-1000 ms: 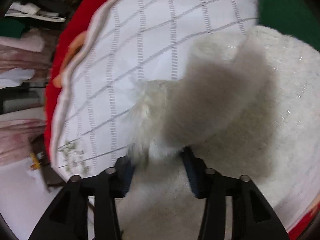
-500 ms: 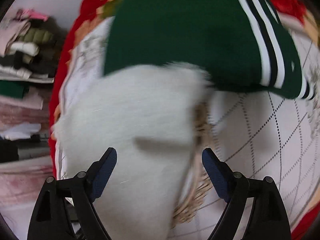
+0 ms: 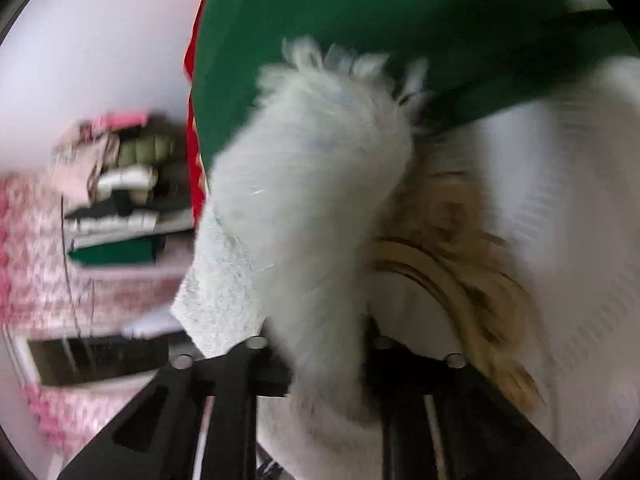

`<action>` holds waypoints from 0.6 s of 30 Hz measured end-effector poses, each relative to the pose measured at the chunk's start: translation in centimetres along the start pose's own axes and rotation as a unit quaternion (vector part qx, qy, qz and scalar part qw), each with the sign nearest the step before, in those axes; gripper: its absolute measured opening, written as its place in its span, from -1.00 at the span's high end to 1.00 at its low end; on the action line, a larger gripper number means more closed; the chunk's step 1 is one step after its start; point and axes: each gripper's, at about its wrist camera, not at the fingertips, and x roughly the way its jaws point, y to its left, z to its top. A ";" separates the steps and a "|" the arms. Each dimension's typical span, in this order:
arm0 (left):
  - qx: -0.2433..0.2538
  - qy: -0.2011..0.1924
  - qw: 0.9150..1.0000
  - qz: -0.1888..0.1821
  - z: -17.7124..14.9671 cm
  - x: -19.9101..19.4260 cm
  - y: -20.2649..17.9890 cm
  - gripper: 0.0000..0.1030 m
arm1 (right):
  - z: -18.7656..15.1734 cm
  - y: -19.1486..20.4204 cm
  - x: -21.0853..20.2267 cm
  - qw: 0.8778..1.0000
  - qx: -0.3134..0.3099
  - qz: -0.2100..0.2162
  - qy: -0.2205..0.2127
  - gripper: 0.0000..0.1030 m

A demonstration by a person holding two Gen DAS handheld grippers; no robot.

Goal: Fold large clothes

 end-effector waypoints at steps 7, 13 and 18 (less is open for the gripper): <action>-0.009 -0.041 0.998 -0.044 2.4 -5.0 -0.9 -0.97 | -9.4 -7.6 -17.9 0.978 0.096 -0.134 -0.127 0.77; -0.042 -0.020 0.998 -0.036 -1.7 -7.0 -0.7 -0.97 | -14.9 -11.9 -24.1 0.968 0.094 -0.224 -0.067 0.76; -0.062 0.023 0.997 -0.040 -5.7 -5.2 0.2 -0.97 | -12.4 -8.5 -23.9 0.975 0.008 -0.202 -0.088 -0.86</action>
